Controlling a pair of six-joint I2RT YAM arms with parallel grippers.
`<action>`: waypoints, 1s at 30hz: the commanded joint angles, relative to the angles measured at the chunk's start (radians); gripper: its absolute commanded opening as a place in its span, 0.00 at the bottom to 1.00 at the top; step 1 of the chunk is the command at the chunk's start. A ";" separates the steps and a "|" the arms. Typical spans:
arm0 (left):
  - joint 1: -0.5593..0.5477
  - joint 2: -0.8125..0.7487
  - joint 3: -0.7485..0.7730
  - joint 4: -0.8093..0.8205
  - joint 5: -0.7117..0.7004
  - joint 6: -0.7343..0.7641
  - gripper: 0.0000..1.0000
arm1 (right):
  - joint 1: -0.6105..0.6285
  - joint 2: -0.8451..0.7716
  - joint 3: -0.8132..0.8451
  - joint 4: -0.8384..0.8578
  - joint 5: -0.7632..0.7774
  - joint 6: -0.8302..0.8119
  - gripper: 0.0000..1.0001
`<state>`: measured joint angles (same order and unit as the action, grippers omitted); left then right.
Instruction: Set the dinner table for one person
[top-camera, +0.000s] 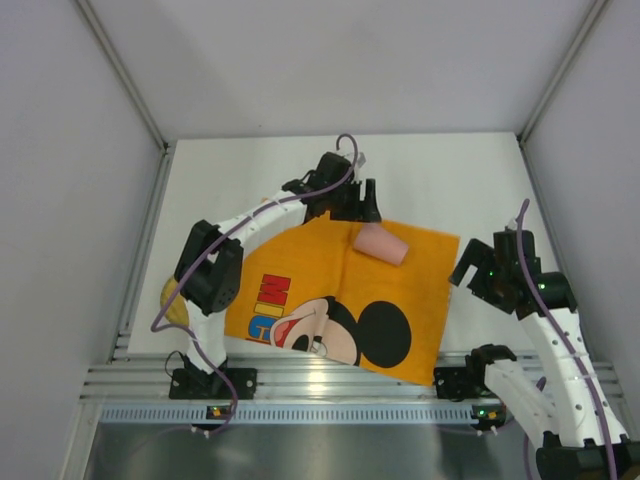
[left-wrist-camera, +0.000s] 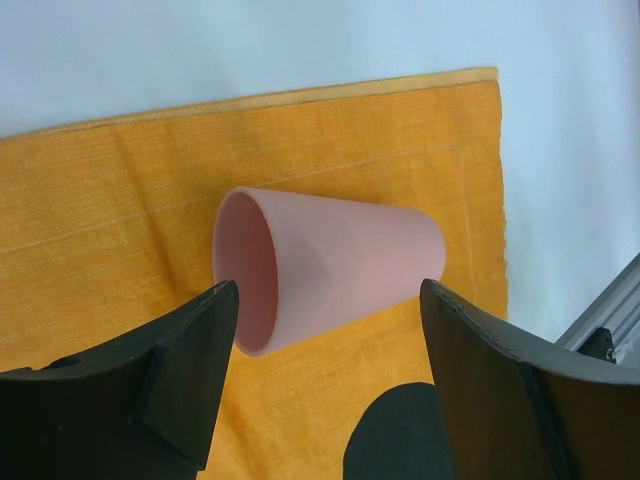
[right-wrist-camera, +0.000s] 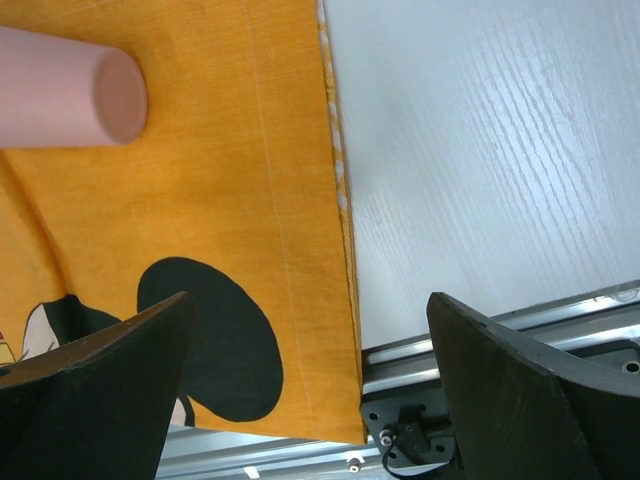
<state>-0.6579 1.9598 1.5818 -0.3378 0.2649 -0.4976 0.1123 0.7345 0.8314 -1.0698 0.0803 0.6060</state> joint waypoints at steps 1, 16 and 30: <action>0.003 -0.049 -0.019 0.000 -0.029 0.016 0.79 | -0.017 -0.001 0.008 -0.005 -0.008 -0.029 1.00; -0.058 0.103 0.082 0.071 0.143 -0.016 0.41 | -0.023 0.051 0.031 0.013 -0.014 -0.071 1.00; -0.339 0.214 0.555 -0.306 -0.102 0.240 0.00 | -0.033 0.052 0.089 -0.015 -0.005 -0.066 1.00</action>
<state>-0.9562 2.1586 2.0979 -0.5434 0.2546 -0.3313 0.1005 0.7948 0.8444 -1.0767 0.0597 0.5426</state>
